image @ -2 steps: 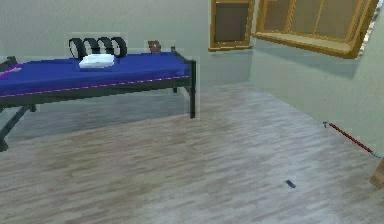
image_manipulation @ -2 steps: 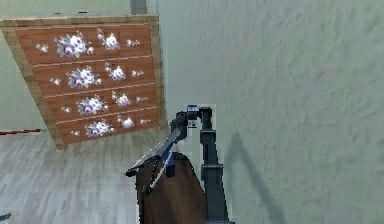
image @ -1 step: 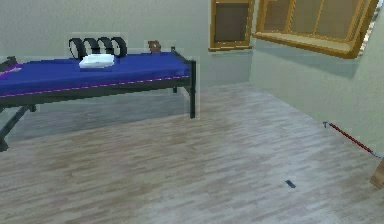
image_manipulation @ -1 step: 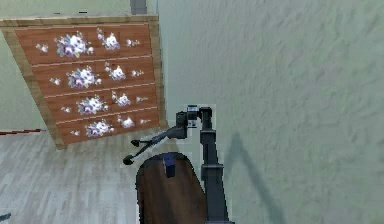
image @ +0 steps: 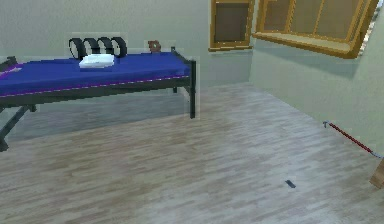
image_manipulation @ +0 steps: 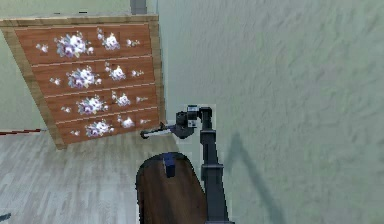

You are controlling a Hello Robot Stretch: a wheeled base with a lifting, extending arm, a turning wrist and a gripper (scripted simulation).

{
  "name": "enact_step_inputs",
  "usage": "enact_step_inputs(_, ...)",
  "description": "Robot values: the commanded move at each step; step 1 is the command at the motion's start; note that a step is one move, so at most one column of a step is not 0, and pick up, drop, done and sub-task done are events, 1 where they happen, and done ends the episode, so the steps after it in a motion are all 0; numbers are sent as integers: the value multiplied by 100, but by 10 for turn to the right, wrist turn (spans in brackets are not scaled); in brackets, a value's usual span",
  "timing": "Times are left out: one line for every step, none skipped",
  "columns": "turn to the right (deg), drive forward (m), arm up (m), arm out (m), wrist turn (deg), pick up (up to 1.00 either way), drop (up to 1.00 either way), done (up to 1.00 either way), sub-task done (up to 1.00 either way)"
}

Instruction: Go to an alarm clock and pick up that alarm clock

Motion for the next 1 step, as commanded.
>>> enact_step_inputs(0,0,0,0,120,0,0,0,0)
